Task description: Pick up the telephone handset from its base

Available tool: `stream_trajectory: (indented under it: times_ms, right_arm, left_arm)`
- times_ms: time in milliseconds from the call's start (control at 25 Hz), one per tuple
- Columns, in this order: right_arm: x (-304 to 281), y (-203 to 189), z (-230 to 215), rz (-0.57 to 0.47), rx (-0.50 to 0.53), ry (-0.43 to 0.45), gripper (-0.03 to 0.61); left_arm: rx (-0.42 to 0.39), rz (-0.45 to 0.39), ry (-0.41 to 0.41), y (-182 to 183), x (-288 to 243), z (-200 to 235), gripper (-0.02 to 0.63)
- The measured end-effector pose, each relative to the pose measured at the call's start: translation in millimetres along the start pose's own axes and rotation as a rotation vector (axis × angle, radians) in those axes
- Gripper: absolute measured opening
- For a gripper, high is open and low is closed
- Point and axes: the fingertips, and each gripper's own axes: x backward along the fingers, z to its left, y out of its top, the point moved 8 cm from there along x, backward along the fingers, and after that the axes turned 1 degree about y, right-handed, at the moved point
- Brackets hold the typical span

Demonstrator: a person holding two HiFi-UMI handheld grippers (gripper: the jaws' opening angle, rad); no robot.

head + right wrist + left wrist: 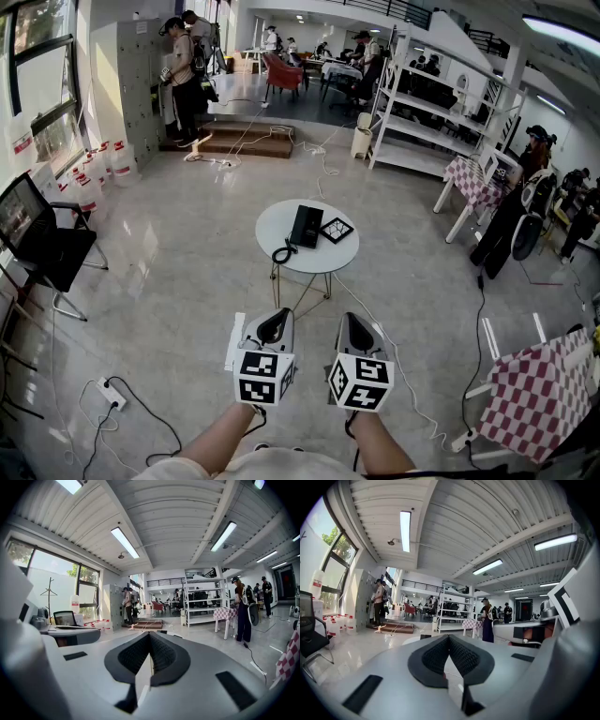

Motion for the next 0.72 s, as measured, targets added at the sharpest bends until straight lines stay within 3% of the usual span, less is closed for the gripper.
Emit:
stream_trajectory:
  times_ms: [440, 720]
  right_arm:
    - [-3, -2, 23, -0.036, -0.026, -0.012, 0.025]
    - [-11, -14, 14, 0.005, -0.045, -0.038, 0.025]
  left_arm:
    - [-0.014, -0.005, -0.009, 0, 7, 28, 0.015]
    - [-0.001, 0.020, -0.007, -11, -2, 34, 0.017]
